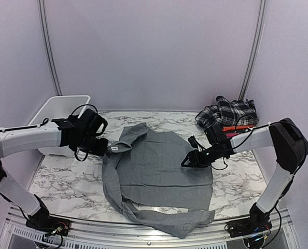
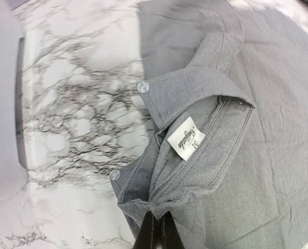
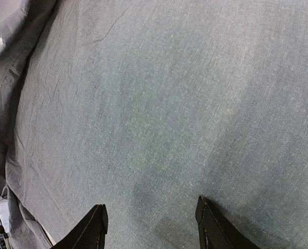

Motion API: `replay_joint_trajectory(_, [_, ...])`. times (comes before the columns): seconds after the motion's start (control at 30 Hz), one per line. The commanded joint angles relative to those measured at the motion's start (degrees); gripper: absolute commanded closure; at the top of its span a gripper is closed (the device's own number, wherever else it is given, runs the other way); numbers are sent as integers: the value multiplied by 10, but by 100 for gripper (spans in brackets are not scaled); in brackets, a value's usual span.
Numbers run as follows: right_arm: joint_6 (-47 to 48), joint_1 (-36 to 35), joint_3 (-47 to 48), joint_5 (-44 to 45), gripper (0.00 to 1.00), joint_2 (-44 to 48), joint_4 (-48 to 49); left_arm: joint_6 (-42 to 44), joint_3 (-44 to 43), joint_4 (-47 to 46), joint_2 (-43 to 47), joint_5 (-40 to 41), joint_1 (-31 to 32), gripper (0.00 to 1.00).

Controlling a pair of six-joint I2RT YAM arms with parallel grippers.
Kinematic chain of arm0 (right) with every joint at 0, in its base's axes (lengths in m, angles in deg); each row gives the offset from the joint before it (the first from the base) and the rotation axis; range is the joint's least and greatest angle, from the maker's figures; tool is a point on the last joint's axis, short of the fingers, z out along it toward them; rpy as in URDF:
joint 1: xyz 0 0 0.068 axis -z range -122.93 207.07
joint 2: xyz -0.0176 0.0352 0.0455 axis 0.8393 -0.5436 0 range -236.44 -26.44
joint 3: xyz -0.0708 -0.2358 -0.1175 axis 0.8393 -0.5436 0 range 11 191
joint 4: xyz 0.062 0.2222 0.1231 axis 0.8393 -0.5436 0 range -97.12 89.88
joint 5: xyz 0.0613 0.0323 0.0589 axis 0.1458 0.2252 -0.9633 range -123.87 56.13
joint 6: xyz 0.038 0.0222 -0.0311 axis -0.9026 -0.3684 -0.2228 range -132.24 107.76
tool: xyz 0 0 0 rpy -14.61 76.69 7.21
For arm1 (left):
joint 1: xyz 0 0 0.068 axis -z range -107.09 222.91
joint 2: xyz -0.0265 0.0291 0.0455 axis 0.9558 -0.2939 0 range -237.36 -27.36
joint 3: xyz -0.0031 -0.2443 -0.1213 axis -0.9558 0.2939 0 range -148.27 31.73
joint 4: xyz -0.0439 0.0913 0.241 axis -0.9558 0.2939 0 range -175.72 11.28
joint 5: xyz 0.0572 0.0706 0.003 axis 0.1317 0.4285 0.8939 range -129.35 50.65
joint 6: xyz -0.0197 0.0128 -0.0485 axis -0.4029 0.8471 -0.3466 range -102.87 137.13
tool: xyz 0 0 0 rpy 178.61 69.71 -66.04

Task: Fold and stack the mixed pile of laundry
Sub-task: Smooth out the crumpled shirt at the center of the board.

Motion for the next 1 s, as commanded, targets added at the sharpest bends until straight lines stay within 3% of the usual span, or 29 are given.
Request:
replay_joint_trajectory(0.0, [-4, 18, -41, 70, 41, -1, -110, -123, 96, -26, 83, 28, -39, 100])
replay_joint_trajectory(0.07, [2, 19, -28, 82, 40, 9, -119, -159, 119, -1, 93, 48, -63, 93])
replay_joint_trajectory(0.13, [9, 19, -8, 76, 39, 20, -125, -167, 126, 10, 94, 48, -70, 67])
replay_joint_trajectory(0.17, [9, 19, 3, 77, 39, 26, -133, -166, 124, 11, 96, 46, -70, 63])
replay_joint_trajectory(0.27, [22, 19, 38, 82, 39, 44, -165, -164, 100, 28, 99, 76, -70, 60])
replay_joint_trajectory(0.43, [45, 19, 86, 82, 38, 65, -197, -75, 21, 18, 64, 62, -49, 43])
replay_joint_trajectory(0.53, [59, 19, 108, 89, 39, 47, -206, -12, -44, 19, -1, 63, -39, 38])
replay_joint_trajectory(0.6, [65, 19, 126, 92, 39, 29, -212, 10, -92, 19, -42, 53, -41, 26])
replay_joint_trajectory(0.7, [77, 19, 162, 112, 38, 4, -219, 57, -203, 26, -129, 22, -42, 16])
replay_joint_trajectory(0.97, [107, 47, 256, 201, 29, -68, -245, 79, -418, 72, -342, -34, -83, 14])
